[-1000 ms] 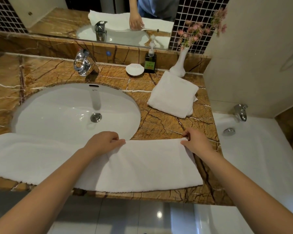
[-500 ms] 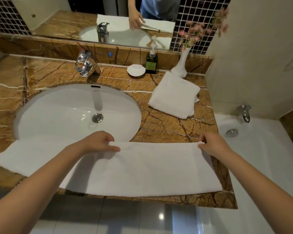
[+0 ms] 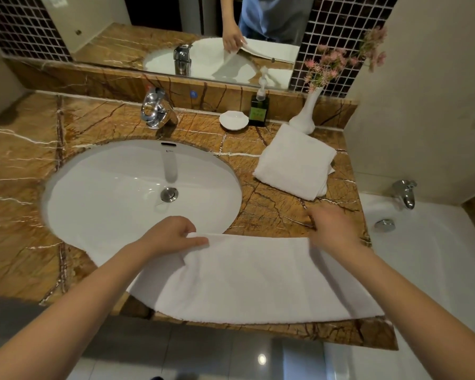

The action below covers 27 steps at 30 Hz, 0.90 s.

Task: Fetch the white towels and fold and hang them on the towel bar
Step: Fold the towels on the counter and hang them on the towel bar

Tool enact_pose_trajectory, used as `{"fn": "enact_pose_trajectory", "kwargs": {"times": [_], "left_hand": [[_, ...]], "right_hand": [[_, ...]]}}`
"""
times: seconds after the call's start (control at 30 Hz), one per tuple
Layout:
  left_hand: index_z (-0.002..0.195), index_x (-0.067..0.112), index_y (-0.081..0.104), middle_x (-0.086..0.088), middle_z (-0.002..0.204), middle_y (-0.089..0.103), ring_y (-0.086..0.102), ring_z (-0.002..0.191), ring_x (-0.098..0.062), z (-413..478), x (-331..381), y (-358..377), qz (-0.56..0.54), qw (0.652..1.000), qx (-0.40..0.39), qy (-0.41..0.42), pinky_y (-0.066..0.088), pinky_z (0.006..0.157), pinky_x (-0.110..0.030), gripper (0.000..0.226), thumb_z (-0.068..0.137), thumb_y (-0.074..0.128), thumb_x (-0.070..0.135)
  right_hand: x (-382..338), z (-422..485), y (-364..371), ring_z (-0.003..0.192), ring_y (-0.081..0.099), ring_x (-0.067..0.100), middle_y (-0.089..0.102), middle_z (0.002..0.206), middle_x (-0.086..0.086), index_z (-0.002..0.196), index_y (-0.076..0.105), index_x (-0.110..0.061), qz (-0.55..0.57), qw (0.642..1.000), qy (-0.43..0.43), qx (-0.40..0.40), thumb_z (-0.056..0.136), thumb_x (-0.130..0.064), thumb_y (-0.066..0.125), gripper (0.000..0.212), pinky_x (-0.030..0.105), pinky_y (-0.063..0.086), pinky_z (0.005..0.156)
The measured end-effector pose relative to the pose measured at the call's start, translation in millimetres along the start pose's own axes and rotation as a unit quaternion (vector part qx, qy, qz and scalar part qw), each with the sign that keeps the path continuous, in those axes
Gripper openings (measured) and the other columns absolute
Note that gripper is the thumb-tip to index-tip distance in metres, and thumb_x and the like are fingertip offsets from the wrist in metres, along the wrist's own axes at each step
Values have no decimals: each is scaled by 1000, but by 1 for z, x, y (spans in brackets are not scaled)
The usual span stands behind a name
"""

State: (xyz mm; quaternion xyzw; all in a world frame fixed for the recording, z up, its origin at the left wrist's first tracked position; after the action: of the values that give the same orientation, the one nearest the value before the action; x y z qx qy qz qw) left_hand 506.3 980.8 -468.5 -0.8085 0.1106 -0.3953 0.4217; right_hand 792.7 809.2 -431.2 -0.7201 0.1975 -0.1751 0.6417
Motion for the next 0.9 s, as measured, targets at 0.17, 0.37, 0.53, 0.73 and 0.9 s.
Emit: {"fn": "enact_pose_trajectory", "kwargs": {"times": [0.17,0.37,0.53,0.73,0.9], "left_hand": [[62,7,47,-3,64,41,38,59,-14,1,0,1,-13,999,3,32,25,56,-27,55,79,63,57],[57,8,45,-4,63,37,35,58,-13,2,-30,-6,-53,997,-44,36,27,57,-27,68,61,48,76],[68,24,62,8,78,60,59,79,-13,9,-44,-10,-105,988,-89,66,46,74,-30,30,66,71,52],[54,17,42,11,50,34,31,53,-7,20,-63,-16,-128,977,-127,115,26,55,-24,43,76,75,35],[58,16,42,8,58,29,28,57,-10,18,-65,-23,-92,965,-200,143,22,57,-24,46,72,75,45]], "right_hand": [[-166,-1,16,111,55,17,61,121,1,125,59,-23,265,928,-195,-173,89,-38,61,39,38,45,97],[-215,14,29,75,53,9,59,83,-6,106,69,-11,287,903,-182,-261,87,-29,67,26,23,40,68],[-202,14,25,75,55,11,63,83,-3,94,71,-10,251,924,-152,-243,87,-18,63,13,27,42,68],[-179,6,28,70,51,6,55,75,-13,88,63,-24,171,955,-114,-216,89,-26,60,4,26,39,63],[-180,-1,26,86,58,16,65,93,-3,92,63,-23,128,967,-102,-195,91,-31,57,10,35,47,74]]}}
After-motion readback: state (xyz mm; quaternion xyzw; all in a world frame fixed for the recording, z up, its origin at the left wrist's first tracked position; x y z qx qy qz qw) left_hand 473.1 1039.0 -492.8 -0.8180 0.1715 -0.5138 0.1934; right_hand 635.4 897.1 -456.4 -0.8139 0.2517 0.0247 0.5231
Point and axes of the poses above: each hand's wrist, its own z-axis towards the middle knuckle, its own y-axis out of the palm, x = y × z, the point moved 4 cm from there along z, towards the middle knuckle
